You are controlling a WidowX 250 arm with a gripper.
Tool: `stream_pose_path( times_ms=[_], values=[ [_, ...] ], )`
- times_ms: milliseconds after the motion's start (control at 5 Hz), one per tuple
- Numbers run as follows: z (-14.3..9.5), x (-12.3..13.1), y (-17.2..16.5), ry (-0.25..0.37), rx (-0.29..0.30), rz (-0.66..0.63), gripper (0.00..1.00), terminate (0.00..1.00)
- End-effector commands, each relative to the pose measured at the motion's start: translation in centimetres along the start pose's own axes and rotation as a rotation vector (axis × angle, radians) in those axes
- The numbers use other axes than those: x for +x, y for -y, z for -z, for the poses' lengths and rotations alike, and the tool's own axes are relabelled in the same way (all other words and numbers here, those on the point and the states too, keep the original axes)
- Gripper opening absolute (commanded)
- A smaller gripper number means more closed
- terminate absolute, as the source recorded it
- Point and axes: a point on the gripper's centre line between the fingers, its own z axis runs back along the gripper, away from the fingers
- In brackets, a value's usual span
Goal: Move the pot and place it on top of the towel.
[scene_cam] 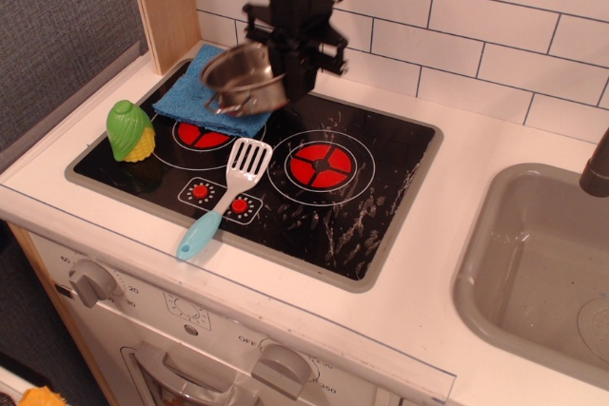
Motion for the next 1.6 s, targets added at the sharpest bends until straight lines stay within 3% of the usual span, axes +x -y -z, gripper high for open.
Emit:
stream_pose_path(
  times_ms=[0,600,800,1000,1400],
  values=[
    [-0.3,-0.6,-3.6,0.014,0.023,-0.066,0.0,0.0],
    [-1.4,-1.5,-5.2,0.034,0.045,-0.111,0.0,0.0],
    [-0.8,-1.8,-5.4,0.026,0.016,-0.136,0.0,0.0],
    [-0.6,-1.7,-4.7,0.025,0.019,-0.124,1.0,0.0],
    [-3.4,-0.1,-0.6,0.113,0.057,0.066,1.0,0.0]
  ],
)
